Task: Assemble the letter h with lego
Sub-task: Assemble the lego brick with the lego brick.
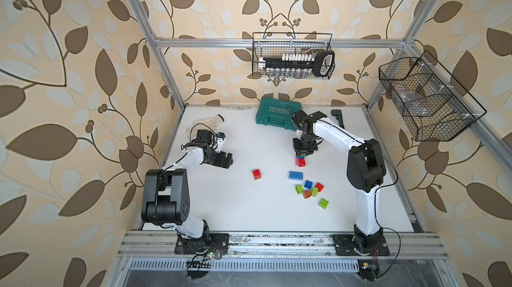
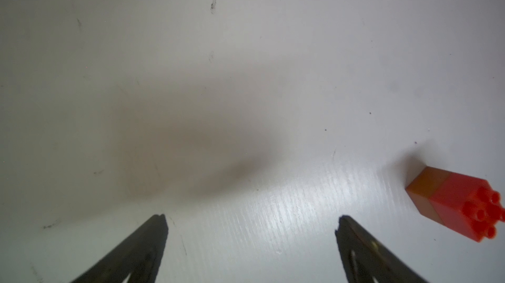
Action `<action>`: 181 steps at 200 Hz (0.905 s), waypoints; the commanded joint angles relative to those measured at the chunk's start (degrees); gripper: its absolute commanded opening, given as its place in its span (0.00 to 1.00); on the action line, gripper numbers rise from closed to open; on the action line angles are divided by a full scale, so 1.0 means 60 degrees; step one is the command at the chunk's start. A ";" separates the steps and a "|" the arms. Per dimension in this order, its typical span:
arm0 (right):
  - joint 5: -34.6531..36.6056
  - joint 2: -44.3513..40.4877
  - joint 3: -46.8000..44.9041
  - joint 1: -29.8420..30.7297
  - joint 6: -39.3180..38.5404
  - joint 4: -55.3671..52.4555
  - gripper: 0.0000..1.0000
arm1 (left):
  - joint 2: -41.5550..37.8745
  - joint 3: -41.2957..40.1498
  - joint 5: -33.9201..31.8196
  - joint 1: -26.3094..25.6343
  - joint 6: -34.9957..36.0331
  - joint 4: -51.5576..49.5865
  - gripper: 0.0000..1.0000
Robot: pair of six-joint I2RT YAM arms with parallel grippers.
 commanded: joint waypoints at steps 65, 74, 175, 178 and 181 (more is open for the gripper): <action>-0.0081 0.0106 -0.0672 0.0021 0.0662 -0.0167 0.29 | -0.0023 0.0213 0.0177 0.0080 -0.0051 -0.0078 0.99; -0.0038 0.0179 -0.0719 0.0046 0.0661 -0.0176 0.29 | -0.0047 0.0197 0.0184 0.0088 -0.0052 -0.0060 0.99; 0.0321 0.1103 -0.1372 0.0166 0.0613 0.0226 0.24 | -0.0027 0.0262 0.0233 0.0088 -0.0077 -0.0100 0.99; 0.0323 0.1143 -0.1363 0.0168 0.0617 0.0233 0.23 | -0.0023 0.0271 0.0245 0.0088 -0.0078 -0.0124 0.99; 0.0307 0.1205 -0.1358 0.0165 0.0610 0.0246 0.23 | -0.0022 0.0292 0.0256 0.0087 -0.0091 -0.0151 0.99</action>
